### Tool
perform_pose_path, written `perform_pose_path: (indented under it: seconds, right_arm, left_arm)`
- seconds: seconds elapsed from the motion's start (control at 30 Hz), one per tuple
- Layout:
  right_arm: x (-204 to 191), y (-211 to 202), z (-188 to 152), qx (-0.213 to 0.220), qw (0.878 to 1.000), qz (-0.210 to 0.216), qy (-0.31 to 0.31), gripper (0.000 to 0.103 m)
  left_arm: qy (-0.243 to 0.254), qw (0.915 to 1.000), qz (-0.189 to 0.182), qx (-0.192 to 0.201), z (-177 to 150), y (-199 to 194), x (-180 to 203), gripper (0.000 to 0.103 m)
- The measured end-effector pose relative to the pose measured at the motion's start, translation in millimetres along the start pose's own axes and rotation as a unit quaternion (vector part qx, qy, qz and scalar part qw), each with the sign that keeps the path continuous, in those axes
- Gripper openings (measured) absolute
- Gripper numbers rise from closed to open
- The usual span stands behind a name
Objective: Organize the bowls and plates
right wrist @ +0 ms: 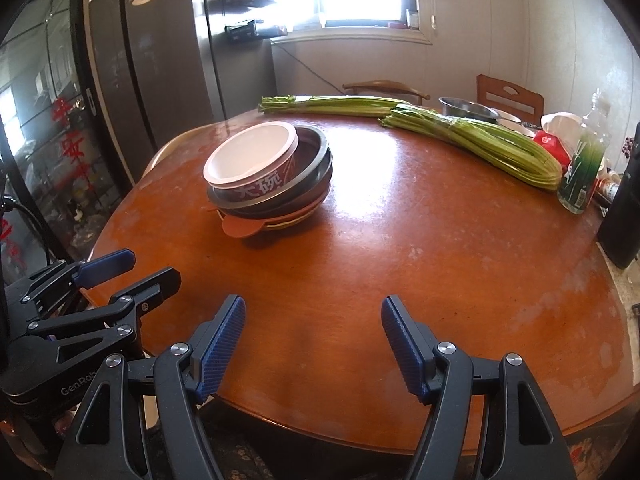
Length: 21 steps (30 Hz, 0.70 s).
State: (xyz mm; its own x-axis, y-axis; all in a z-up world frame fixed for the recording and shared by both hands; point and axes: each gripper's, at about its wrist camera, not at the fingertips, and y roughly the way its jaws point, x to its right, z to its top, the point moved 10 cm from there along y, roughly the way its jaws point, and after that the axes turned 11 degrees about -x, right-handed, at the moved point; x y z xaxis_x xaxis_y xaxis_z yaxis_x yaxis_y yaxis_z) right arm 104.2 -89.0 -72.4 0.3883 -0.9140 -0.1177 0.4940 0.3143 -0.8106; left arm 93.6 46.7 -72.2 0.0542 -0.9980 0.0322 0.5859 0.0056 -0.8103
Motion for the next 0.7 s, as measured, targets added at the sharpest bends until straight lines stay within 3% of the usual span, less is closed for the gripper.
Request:
perform_pose_path:
  seconds: [0.7]
  right_arm:
    - [7.3, -3.1, -4.9, 0.002, 1.0, -0.002, 0.011, 0.072]
  left_arm:
    - [0.001, 1.0, -0.003, -0.008, -3.6, 3.2, 0.5, 0.057]
